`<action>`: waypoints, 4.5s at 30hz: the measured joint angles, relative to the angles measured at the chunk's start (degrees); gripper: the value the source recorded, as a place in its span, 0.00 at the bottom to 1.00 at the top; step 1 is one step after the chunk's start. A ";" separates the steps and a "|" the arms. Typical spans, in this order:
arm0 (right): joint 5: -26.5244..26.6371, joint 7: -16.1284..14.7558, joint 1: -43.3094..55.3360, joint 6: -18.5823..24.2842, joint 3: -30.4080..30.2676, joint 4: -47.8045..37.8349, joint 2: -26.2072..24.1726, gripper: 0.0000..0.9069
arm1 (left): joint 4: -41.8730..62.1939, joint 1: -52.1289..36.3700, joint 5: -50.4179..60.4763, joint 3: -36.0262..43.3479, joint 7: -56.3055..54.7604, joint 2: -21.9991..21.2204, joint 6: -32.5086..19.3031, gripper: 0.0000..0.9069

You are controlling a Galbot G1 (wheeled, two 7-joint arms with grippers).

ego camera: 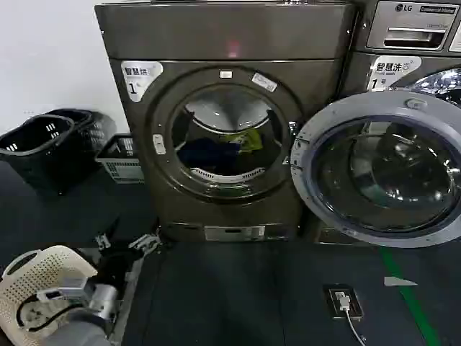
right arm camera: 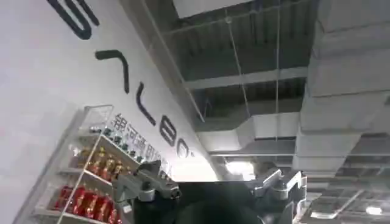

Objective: Grasp the clothes from the dryer.

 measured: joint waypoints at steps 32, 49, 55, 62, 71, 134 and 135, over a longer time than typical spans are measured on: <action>0.58 -1.15 -0.41 3.38 -0.23 -0.45 0.13 1.00 | 1.10 -0.90 1.61 0.11 1.11 0.56 -1.51 1.00; 0.41 -1.48 0.44 4.30 -1.20 -0.46 -0.03 1.00 | 1.87 -1.67 2.38 0.42 1.91 -0.02 -1.88 1.00; 0.48 -2.09 0.34 5.22 -1.07 -0.60 -0.04 1.00 | 2.31 -2.08 3.12 0.74 2.55 -0.47 -2.51 1.00; 0.92 -2.98 0.22 6.17 -1.07 -0.65 0.16 1.00 | 2.75 -2.36 3.92 1.38 3.15 -0.48 -3.18 1.00; 1.28 -4.14 -0.19 6.55 -0.92 -0.10 0.39 1.00 | 2.50 -2.23 4.40 1.30 3.66 -0.26 -3.96 1.00; 1.38 -4.29 -2.46 6.27 -0.40 2.94 0.85 1.00 | 6.84 -8.91 4.57 3.62 4.18 0.62 -4.43 1.00; 1.47 -4.21 -2.53 6.13 -0.31 3.18 0.83 1.00 | 7.44 -9.71 4.59 3.76 4.09 0.50 -4.53 1.00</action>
